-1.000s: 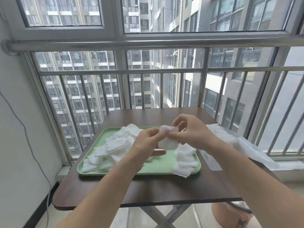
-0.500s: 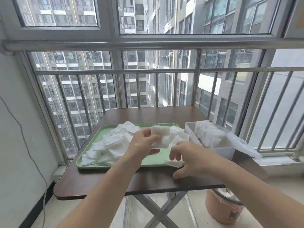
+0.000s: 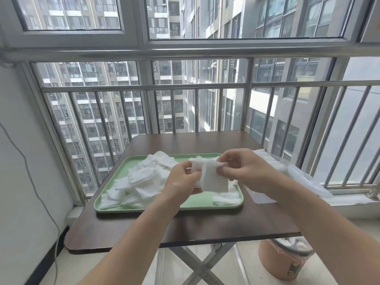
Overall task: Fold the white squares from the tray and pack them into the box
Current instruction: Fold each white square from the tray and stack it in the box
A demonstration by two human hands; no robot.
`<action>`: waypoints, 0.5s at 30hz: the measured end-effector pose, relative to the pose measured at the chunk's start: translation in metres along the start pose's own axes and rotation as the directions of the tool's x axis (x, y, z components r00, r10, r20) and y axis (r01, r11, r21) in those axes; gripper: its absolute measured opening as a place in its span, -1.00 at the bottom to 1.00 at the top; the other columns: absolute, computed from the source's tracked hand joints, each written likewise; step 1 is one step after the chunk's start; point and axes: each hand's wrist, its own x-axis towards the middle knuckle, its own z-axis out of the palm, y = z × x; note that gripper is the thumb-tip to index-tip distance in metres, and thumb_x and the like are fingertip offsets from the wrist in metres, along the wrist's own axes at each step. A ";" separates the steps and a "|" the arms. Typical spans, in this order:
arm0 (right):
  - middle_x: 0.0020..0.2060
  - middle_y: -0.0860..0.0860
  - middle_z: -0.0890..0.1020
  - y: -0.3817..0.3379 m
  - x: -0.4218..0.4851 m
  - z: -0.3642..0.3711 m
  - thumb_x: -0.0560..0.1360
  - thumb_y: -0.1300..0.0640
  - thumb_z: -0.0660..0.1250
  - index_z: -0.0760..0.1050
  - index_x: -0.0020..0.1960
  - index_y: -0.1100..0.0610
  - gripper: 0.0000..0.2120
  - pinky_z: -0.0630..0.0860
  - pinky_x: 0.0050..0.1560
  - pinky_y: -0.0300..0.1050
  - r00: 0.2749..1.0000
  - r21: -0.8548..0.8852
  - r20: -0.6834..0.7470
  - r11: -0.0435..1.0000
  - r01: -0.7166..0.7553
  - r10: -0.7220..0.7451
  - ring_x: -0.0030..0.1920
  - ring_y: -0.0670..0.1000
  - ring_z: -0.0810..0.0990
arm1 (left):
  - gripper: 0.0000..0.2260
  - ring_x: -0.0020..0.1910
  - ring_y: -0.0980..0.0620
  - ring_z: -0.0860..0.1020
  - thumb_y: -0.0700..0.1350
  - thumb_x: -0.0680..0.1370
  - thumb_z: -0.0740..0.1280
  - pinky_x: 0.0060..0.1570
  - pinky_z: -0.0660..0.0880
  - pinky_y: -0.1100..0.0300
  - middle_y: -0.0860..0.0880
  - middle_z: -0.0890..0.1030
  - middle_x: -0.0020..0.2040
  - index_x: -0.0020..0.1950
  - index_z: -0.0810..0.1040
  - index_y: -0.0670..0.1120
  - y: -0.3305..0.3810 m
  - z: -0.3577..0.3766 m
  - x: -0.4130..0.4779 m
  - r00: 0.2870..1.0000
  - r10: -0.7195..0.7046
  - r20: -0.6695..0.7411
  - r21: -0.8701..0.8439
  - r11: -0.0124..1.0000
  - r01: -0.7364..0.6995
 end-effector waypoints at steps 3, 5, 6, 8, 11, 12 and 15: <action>-0.26 0.12 0.67 0.002 0.011 0.003 0.52 0.25 0.44 0.60 -0.02 0.18 -0.94 0.51 -0.29 -0.21 0.998 0.060 -0.059 0.998 -0.002 0.006 -0.27 -0.02 0.56 | -0.83 -0.20 0.08 0.68 -0.29 0.56 0.36 -0.22 0.62 0.19 -0.11 0.72 -0.07 0.12 0.60 -0.13 0.002 0.005 0.003 0.999 0.034 0.037 0.019 0.999 -0.035; -0.21 0.13 0.69 0.005 0.017 0.005 0.51 0.23 0.46 0.62 0.00 0.17 -0.92 0.50 -0.32 -0.24 0.994 0.042 -0.107 0.999 0.004 0.001 -0.29 -0.04 0.57 | -0.79 -0.18 0.07 0.69 -0.33 0.56 0.33 -0.21 0.63 0.19 -0.14 0.72 -0.04 0.17 0.60 -0.15 0.003 0.007 0.006 0.997 0.053 0.064 0.025 0.998 -0.055; -0.19 0.13 0.69 0.006 0.020 0.006 0.50 0.22 0.47 0.62 0.00 0.16 -0.91 0.49 -0.34 -0.25 0.992 0.036 -0.129 0.999 0.009 -0.004 -0.30 -0.05 0.56 | -0.78 -0.16 0.06 0.70 -0.33 0.57 0.32 -0.19 0.63 0.18 -0.12 0.73 -0.05 0.18 0.60 -0.15 0.003 0.007 0.008 0.995 0.062 0.074 0.032 0.997 -0.064; -0.19 0.10 0.69 0.009 0.025 0.005 0.47 0.21 0.50 0.64 -0.03 0.13 -0.91 0.46 -0.33 -0.26 0.987 0.010 -0.160 1.000 0.022 -0.020 -0.33 -0.08 0.54 | -0.82 -0.13 0.04 0.71 -0.28 0.60 0.32 -0.17 0.64 0.16 -0.06 0.73 -0.09 0.16 0.62 -0.13 0.003 0.007 0.011 0.994 0.070 0.081 0.035 0.997 -0.073; -0.22 -0.02 0.69 0.010 0.031 0.002 0.44 0.20 0.52 0.67 -0.08 0.07 -0.90 0.46 -0.23 -0.24 0.983 -0.086 -0.180 0.996 0.032 -0.047 -0.30 -0.17 0.55 | -0.87 -0.11 0.00 0.71 -0.16 0.64 0.30 -0.18 0.64 0.15 -0.07 0.73 -0.06 0.10 0.64 -0.11 0.006 0.007 0.012 0.995 0.061 0.075 0.012 0.998 -0.062; -0.22 -0.03 0.69 0.010 0.032 0.001 0.43 0.20 0.53 0.67 -0.09 0.06 -0.89 0.47 -0.20 -0.22 0.982 -0.112 -0.182 0.993 0.031 -0.051 -0.29 -0.19 0.56 | -0.85 -0.11 -0.01 0.71 -0.12 0.66 0.29 -0.18 0.65 0.15 -0.09 0.72 -0.05 0.09 0.65 -0.11 0.007 0.007 0.012 0.996 0.058 0.072 0.014 0.998 -0.059; -0.19 -0.01 0.68 0.008 0.033 -0.002 0.41 0.18 0.54 0.64 -0.08 0.04 -0.87 0.56 -0.18 -0.12 0.981 -0.177 -0.192 0.984 0.006 -0.040 -0.25 -0.14 0.59 | -0.74 -0.13 -0.02 0.71 -0.03 0.69 0.21 -0.20 0.63 0.13 -0.08 0.72 -0.03 0.07 0.67 -0.06 0.013 0.009 0.012 0.997 0.024 0.072 -0.036 0.999 -0.022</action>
